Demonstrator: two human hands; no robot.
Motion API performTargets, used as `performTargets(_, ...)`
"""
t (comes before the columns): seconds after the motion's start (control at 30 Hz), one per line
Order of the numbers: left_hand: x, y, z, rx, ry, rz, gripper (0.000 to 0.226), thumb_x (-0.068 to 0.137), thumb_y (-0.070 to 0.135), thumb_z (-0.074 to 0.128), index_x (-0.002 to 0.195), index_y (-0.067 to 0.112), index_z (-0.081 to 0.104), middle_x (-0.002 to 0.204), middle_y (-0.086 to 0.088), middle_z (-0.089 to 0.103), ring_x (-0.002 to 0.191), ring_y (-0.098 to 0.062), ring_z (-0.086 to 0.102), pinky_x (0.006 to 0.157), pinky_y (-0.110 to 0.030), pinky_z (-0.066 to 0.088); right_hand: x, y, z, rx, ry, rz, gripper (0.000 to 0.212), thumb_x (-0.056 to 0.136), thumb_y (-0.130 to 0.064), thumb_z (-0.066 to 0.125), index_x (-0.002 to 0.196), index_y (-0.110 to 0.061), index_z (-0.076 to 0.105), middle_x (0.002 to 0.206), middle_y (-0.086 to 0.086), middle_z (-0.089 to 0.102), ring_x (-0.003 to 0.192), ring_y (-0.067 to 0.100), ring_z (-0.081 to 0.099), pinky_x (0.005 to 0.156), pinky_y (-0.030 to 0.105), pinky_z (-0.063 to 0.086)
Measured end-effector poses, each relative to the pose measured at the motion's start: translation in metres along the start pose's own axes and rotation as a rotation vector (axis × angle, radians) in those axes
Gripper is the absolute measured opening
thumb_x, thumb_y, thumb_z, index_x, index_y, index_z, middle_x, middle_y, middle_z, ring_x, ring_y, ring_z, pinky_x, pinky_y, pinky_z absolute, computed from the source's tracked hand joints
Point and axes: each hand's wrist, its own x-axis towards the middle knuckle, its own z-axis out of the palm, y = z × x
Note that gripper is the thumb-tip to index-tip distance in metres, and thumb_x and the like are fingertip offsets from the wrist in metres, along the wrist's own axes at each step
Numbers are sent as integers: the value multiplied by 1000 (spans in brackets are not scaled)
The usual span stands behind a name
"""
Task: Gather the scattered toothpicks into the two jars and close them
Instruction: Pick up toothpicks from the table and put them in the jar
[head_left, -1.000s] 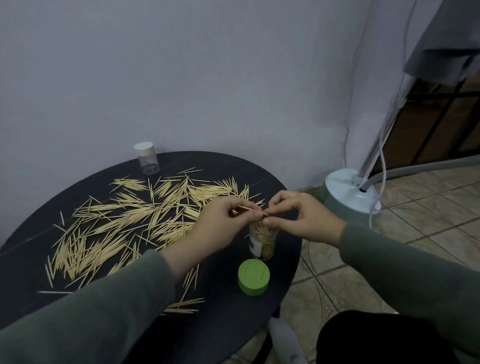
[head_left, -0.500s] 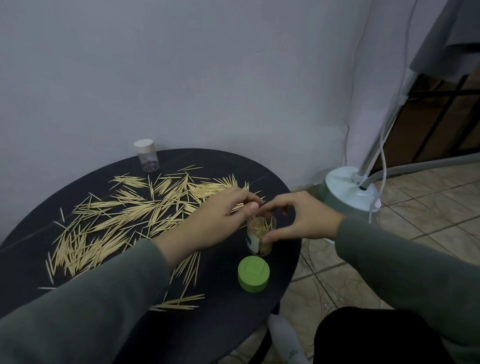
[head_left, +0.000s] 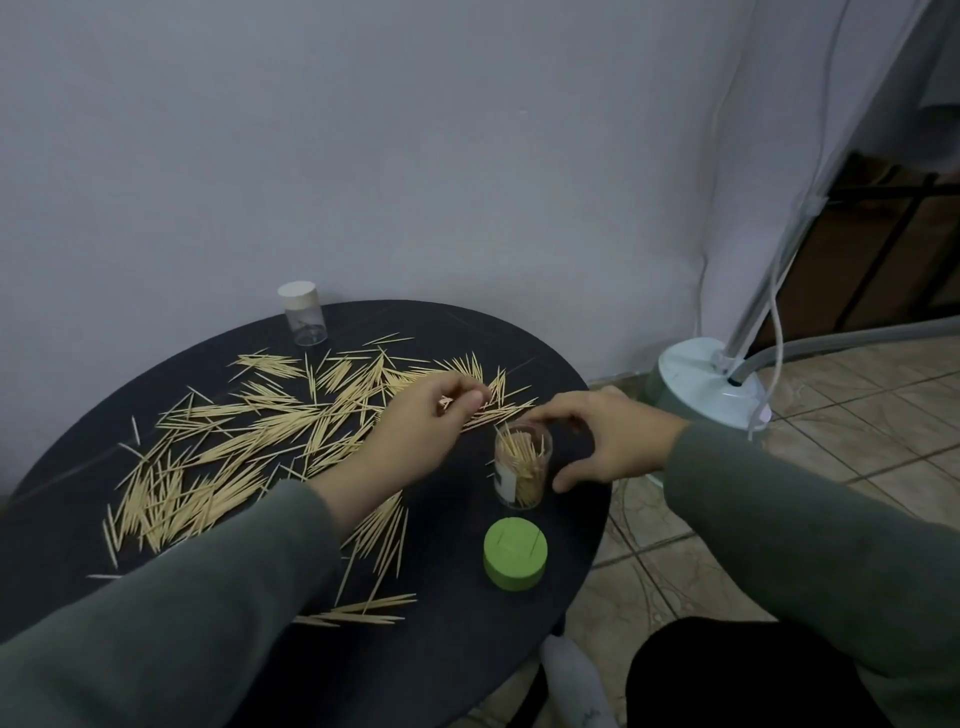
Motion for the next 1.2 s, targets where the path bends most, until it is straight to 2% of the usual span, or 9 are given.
performTargets(0.1, 0, -10, 2, 172, -125, -101, 10, 90, 29, 65, 99, 30, 65, 96, 14, 60, 88, -1, 54, 76, -20, 43, 4, 4, 4, -102, 29, 43, 53, 82, -45, 71, 131, -39, 50, 120, -18, 54, 107, 3, 46, 100, 28, 29)
performTargets(0.2, 1, -17, 8, 242, -247, -121, 16, 82, 33, 73, 97, 32, 67, 96, 14, 62, 93, -4, 57, 77, -19, 44, 11, 3, 10, -92, 85, 75, 39, 84, -48, 66, 120, -36, 59, 112, -16, 56, 97, 2, 47, 98, 31, 33)
performTargets(0.27, 3, -20, 13, 252, -252, -127, 20, 78, 37, 76, 95, 33, 68, 95, 15, 62, 93, -5, 57, 83, -24, 47, 17, 1, 15, -87, 98, 70, 34, 86, -46, 64, 118, -35, 62, 109, -16, 56, 93, 1, 46, 99, 34, 34)
performTargets(0.43, 8, -28, 13, 366, -171, -115, 25, 78, 44, 74, 98, 32, 68, 98, 14, 60, 94, -6, 57, 83, -27, 49, 36, -3, 23, -135, 117, 58, 22, 91, -40, 59, 111, -34, 66, 116, -11, 59, 109, 12, 52, 98, 37, 31)
performTargets(0.63, 15, -36, 4, 558, -27, -170, 41, 83, 50, 67, 119, 33, 60, 118, 7, 53, 110, -13, 51, 91, -33, 48, 55, -3, 21, -211, 230, 101, 24, 89, -47, 59, 109, -35, 66, 119, -10, 56, 114, 13, 46, 101, 39, 33)
performTargets(0.77, 17, -39, 0, 682, -27, -148, 39, 89, 51, 58, 124, 32, 60, 120, 6, 56, 112, -16, 54, 90, -35, 49, 66, 3, 17, -181, 203, 174, 47, 85, -50, 64, 128, -38, 52, 130, -8, 52, 122, 16, 45, 106, 44, 31)
performTargets(0.83, 19, -39, -1, 738, -31, -112, 35, 91, 51, 55, 121, 34, 63, 116, 6, 58, 110, -16, 55, 87, -34, 50, 70, 5, 14, -186, 179, 171, 52, 85, -50, 64, 133, -38, 49, 126, -9, 56, 119, 14, 48, 104, 42, 31)
performTargets(1.0, 22, -38, -5, 799, -61, -53, 31, 93, 49, 54, 118, 34, 64, 115, 7, 58, 111, -15, 52, 84, -31, 50, 84, 4, 7, -227, 124, 67, 44, 86, -46, 64, 129, -40, 54, 108, -15, 61, 111, 9, 51, 93, 35, 27)
performTargets(1.2, 22, -36, -9, 837, -76, -56, 28, 93, 47, 54, 111, 29, 65, 114, 7, 60, 112, -15, 52, 83, -31, 47, 101, 1, -2, -413, 102, -49, 48, 84, -51, 64, 130, -40, 55, 137, -13, 48, 122, 12, 38, 94, 35, 26)
